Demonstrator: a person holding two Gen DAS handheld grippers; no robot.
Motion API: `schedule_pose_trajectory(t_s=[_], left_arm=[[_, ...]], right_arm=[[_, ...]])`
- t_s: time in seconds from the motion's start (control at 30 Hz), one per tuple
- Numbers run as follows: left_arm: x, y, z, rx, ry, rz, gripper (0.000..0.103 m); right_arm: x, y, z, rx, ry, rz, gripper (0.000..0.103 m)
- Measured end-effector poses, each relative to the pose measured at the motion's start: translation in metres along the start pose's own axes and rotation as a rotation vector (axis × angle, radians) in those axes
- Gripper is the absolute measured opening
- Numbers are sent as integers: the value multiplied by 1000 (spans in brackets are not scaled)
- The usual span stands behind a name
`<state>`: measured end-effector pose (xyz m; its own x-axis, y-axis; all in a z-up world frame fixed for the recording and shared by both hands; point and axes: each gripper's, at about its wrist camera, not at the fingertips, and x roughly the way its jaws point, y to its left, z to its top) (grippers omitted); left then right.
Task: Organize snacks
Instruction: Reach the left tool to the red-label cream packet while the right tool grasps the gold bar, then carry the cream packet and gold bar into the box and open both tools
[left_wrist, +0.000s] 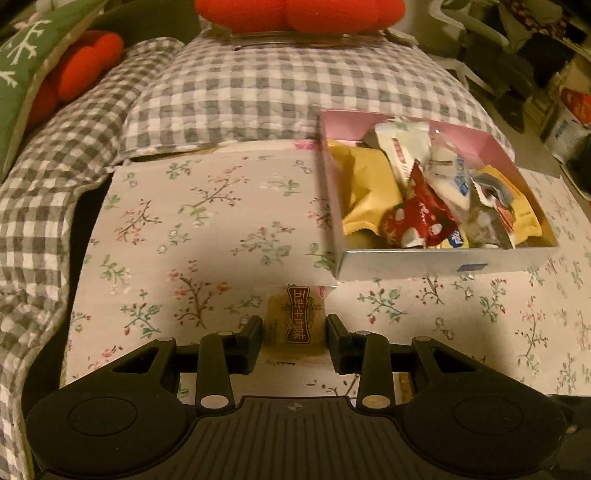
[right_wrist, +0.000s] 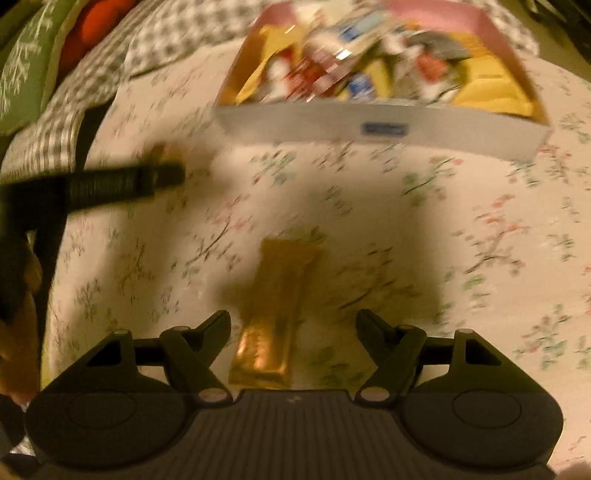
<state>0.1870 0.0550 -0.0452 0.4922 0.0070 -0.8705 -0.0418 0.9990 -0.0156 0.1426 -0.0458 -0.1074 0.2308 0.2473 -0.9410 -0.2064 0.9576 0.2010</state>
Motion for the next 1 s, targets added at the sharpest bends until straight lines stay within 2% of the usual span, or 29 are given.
schedule_pose_trajectory(t_s=[0.07, 0.13, 0.2, 0.37, 1.0], left_arm=[[-1, 3, 1, -7, -4, 2, 34], [-1, 5, 1, -14, -7, 2, 34], [1, 6, 2, -19, -7, -1, 34], [-1, 5, 2, -24, -15, -9, 34], [-9, 1, 8, -58, -65, -49, 34]], right_arm=[[1, 10, -2, -30, -27, -28, 69], [1, 18, -6, -49, -58, -59, 59], [1, 28, -10, -94, -82, -112, 29], [-3, 31, -10, -83, -93, -97, 25], [-53, -17, 16, 32, -197, -15, 25]])
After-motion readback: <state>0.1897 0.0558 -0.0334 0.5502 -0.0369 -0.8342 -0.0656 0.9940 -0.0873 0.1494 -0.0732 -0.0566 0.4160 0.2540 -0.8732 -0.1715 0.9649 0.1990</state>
